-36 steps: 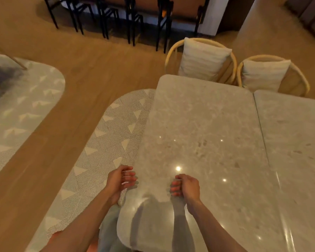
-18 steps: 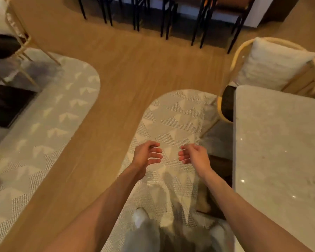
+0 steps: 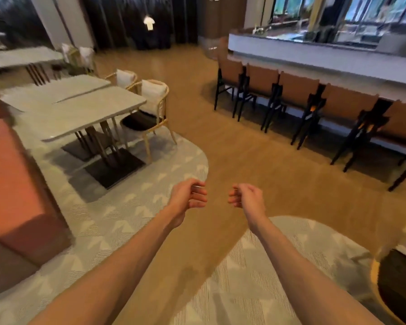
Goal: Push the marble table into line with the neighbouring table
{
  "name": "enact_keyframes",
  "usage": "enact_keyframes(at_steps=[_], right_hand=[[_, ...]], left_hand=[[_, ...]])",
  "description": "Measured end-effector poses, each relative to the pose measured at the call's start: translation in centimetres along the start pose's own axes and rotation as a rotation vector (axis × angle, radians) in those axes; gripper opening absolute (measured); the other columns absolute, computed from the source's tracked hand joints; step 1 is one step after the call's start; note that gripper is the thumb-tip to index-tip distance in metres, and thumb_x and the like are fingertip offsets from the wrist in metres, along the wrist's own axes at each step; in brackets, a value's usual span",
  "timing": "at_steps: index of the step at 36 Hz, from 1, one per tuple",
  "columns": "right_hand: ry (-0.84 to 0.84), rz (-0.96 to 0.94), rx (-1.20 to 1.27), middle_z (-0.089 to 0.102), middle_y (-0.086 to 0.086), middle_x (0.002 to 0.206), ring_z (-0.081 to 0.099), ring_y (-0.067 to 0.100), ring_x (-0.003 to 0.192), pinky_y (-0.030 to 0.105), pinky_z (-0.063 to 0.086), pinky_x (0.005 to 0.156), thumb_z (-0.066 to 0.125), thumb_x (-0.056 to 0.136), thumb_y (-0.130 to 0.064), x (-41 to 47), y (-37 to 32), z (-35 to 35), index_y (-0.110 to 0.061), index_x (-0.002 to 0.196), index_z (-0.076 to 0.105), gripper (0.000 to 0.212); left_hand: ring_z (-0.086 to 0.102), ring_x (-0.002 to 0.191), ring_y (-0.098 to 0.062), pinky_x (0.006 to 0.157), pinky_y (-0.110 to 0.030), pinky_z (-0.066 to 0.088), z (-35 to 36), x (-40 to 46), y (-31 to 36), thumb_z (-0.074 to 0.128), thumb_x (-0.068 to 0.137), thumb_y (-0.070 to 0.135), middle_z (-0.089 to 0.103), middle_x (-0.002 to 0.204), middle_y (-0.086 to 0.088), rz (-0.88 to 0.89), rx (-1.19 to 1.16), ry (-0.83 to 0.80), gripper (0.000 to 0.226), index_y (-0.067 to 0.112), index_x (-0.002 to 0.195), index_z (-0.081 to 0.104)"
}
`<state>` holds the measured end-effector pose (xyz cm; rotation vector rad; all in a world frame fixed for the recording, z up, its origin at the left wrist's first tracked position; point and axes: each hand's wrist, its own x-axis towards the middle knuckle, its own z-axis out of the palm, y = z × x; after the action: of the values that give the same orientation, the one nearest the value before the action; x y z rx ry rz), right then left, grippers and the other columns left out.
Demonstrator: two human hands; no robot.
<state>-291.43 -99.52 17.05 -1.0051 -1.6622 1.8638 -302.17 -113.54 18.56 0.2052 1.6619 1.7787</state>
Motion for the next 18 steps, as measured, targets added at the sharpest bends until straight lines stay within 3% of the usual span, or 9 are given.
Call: enact_keyframes(at_steps=[11,18], right_hand=[[-0.367,-0.213,-0.021,0.067,0.010,0.075,0.062,0.017,0.058,0.030,0.047,0.058,0.055,0.096,-0.014,10.3,-10.5,10.9,-0.009,0.085,0.067,0.018],[-0.550,-0.189,-0.069,0.066,0.010,0.076,0.061,0.019,0.058,0.029,0.046,0.056,0.056,0.096,-0.015,16.3,-13.9,13.8,-0.006,0.089,0.068,0.016]], left_hand=[[0.064,0.056,-0.020,0.053,-0.031,0.054,-4.5,6.4,11.8,0.058,0.092,0.017,0.067,0.070,-0.009,0.305,-0.126,0.318,0.019,0.002,0.097,0.070],[0.063,0.060,-0.015,0.053,-0.027,0.053,-2.8,11.9,15.3,0.054,0.096,0.018,0.066,0.081,-0.007,0.379,-0.198,0.432,0.022,0.003,0.104,0.069]])
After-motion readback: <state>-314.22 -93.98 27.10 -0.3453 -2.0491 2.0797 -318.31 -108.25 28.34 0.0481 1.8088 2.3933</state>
